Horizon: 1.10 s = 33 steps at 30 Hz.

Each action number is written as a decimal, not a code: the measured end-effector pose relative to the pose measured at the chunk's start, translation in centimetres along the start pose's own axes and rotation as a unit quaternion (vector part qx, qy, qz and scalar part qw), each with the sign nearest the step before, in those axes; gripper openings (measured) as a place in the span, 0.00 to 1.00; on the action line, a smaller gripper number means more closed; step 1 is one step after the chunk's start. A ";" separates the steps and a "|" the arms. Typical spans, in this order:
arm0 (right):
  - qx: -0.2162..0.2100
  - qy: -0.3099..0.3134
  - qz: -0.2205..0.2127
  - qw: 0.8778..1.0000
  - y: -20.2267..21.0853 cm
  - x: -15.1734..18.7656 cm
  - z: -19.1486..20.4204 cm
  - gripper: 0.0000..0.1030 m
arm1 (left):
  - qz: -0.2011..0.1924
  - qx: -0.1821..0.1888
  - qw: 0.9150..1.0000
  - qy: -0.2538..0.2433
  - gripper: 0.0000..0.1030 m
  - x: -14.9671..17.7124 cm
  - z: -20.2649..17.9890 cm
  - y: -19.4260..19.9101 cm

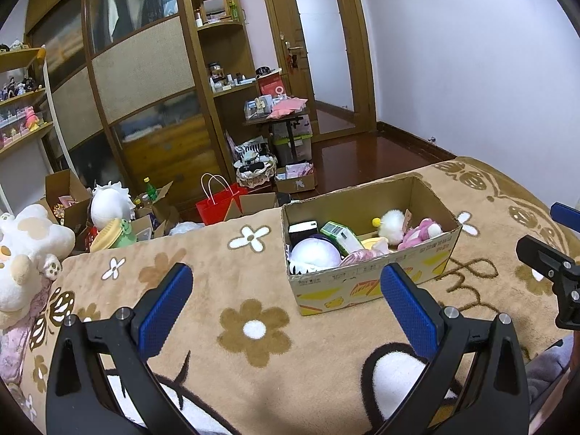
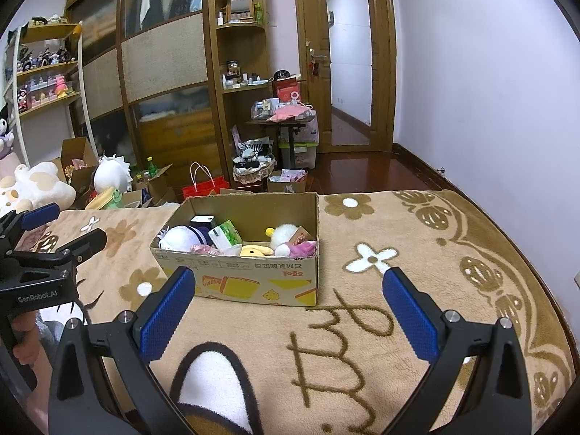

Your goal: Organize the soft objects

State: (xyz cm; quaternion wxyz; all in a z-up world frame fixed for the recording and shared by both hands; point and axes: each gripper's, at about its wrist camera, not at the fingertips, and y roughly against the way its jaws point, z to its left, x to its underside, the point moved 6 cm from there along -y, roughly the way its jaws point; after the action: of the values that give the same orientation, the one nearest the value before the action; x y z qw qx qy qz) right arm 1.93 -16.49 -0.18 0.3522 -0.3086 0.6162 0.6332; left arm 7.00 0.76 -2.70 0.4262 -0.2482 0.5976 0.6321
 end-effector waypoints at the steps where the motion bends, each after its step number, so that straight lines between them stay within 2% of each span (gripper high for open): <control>1: -0.001 0.000 0.001 1.000 0.0 0.0 0.0 1.00 | -0.001 0.000 1.000 0.001 0.99 0.0 0.0 0.0; 33: 0.000 0.001 0.001 1.000 0.0 0.0 0.0 1.00 | 0.005 -0.006 1.000 0.007 0.99 0.4 0.7 -0.1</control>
State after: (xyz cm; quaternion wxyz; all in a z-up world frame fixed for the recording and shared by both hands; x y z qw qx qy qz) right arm 1.96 -16.45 -0.17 0.3511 -0.3085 0.6167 0.6334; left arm 6.99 1.55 -2.96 0.4171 -0.2519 0.5982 0.6362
